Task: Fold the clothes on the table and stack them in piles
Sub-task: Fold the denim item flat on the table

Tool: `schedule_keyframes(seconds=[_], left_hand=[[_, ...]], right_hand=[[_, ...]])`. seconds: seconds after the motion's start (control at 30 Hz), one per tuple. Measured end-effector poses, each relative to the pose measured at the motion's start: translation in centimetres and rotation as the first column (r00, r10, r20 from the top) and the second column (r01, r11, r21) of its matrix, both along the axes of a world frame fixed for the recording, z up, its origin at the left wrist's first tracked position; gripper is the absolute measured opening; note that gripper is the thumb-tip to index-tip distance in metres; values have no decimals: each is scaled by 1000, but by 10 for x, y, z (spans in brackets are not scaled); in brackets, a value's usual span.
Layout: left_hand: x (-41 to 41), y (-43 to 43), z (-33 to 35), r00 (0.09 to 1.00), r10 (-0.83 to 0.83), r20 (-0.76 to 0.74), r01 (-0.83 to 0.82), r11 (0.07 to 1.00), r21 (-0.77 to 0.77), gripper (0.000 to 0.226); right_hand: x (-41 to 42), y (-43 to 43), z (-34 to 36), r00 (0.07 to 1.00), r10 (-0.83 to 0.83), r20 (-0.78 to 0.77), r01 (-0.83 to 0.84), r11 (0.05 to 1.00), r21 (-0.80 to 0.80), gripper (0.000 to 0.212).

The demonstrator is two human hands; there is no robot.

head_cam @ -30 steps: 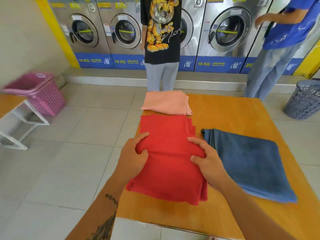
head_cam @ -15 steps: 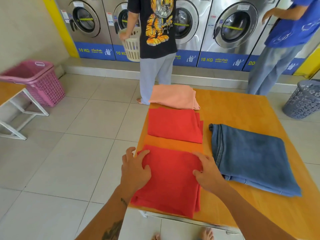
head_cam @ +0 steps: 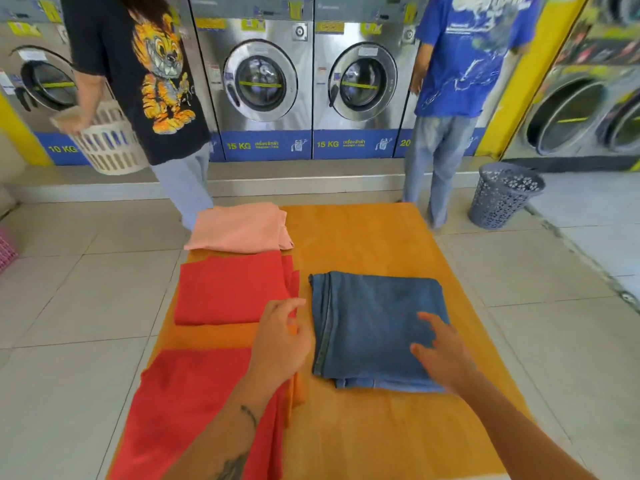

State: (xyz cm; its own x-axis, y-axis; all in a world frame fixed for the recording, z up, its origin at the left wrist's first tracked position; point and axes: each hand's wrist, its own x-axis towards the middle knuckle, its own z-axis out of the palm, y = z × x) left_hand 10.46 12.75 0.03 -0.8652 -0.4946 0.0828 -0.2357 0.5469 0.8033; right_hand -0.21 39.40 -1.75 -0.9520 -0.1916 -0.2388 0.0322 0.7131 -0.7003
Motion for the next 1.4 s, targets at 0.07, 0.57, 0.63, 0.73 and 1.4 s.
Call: schedule_keyframes(seconds=[0.07,0.57,0.63,0.73,1.4], left_hand=[[-17,26,-9,998,-5,61,4,1000,21,46],[-79,94,-37,909,97,405,-255,898,357,73],[-85,89,-38,920,71,386,-250,864,437,71],[-104,81,-34,947,72,313,-221,853,472,68],[-316,-17,-68,981,-38,188,-6,973,229,57]], right_hand=[[-14,24,-1,999,-16,41,16,1000,-9,62],[-72,44,-29,934,120,336,20,923,-384,74],[-79,36,-30,955,94,281,-2,950,-313,77],[-105,21,-22,970,66,235,-1,963,-268,74],[-332,-70,-40,998,62,-33,-59,995,86,63]])
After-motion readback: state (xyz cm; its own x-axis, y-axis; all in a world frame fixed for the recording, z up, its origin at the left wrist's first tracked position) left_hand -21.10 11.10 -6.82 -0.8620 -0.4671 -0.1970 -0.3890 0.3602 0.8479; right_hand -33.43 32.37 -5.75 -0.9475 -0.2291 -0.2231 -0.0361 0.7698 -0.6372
